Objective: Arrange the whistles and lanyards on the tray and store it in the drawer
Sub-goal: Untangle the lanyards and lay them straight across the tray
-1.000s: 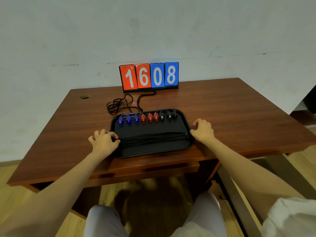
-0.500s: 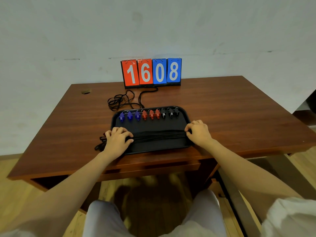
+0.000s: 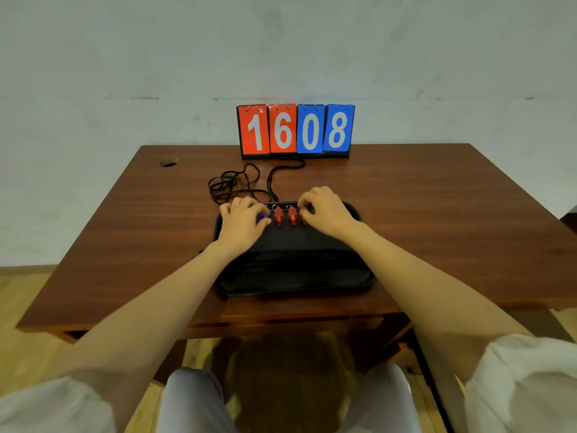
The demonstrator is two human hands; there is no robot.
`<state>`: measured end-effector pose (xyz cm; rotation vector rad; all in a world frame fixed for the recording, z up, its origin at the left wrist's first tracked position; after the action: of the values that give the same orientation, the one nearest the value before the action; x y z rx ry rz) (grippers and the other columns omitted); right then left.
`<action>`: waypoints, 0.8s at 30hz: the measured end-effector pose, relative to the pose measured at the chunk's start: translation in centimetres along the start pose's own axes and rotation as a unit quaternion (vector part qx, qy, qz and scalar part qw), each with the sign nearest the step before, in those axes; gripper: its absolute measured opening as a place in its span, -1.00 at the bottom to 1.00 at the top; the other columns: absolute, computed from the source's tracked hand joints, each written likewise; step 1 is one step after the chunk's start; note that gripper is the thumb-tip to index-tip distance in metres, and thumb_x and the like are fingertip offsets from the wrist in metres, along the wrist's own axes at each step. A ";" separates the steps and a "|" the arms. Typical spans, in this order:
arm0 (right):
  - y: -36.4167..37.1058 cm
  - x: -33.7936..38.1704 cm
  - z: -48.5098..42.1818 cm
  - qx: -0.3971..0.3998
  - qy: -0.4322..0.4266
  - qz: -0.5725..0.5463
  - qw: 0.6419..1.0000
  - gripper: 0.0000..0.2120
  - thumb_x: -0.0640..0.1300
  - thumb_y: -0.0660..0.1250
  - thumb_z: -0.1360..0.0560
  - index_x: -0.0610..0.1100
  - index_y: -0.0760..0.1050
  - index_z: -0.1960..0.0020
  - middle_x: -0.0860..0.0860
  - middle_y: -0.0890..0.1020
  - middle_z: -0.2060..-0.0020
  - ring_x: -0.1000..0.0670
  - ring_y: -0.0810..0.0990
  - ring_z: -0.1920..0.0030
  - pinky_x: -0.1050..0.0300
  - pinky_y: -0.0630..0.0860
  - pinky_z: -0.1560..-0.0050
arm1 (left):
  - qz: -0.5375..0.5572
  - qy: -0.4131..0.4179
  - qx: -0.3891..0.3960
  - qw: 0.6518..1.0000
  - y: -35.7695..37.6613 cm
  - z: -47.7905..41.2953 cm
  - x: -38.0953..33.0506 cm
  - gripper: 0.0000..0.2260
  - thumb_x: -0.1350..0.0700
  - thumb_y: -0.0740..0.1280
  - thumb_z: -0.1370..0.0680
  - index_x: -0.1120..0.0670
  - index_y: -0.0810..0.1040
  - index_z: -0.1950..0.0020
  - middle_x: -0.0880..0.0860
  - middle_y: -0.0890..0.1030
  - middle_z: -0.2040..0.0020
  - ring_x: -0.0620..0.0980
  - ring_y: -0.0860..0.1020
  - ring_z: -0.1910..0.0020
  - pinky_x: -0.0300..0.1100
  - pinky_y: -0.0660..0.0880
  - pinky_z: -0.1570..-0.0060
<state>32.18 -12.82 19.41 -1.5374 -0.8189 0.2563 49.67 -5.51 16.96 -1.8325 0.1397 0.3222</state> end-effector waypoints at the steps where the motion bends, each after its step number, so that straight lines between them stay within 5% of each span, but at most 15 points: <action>1: -0.2 0.5 -1.5 0.000 -0.001 -0.004 1.000 -0.78 -0.14 0.24 -0.53 -0.12 0.52 -0.15 -0.07 0.55 -0.12 -0.11 0.40 -0.22 -0.02 0.39 -0.20 | -0.003 -0.006 -0.005 1.000 -0.5 -1.2 0.4 -0.80 -0.02 0.26 -0.56 -0.02 0.57 -0.12 -0.01 0.50 -0.18 0.04 0.33 -0.26 -0.02 0.16 -0.19; 16: 7.6 2.5 -21.9 0.070 -0.002 -0.052 0.996 -0.66 -0.19 0.18 -0.56 -0.08 0.38 -0.33 -0.11 0.40 -0.27 -0.13 0.37 -0.26 -0.07 0.46 -0.17 | -0.010 -0.161 0.062 0.985 1.6 -14.2 12.6 -0.78 0.05 0.23 -0.57 0.02 0.52 -0.19 0.11 0.48 -0.20 0.15 0.37 -0.25 0.07 0.23 -0.23; 24: 13.1 3.4 -25.2 0.101 -0.045 -0.037 0.993 -0.79 -0.18 0.24 -0.54 -0.25 0.48 -0.12 -0.18 0.47 -0.10 -0.19 0.49 -0.09 0.00 0.41 -0.03 | 0.025 -0.152 0.079 0.985 5.7 -16.0 14.7 -0.77 0.01 0.26 -0.56 0.03 0.51 -0.19 0.10 0.46 -0.17 0.14 0.38 -0.22 0.03 0.27 -0.17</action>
<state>54.42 -29.38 12.30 -1.3106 -0.8900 0.3458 64.62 -21.33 11.48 -1.6033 -0.0026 0.6048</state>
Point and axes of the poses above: each hand's wrist, its own z-axis away from the middle knuckle, its own y-axis out of the palm, x = y × z, the point moved 3 cm from there along -z, towards the middle knuckle
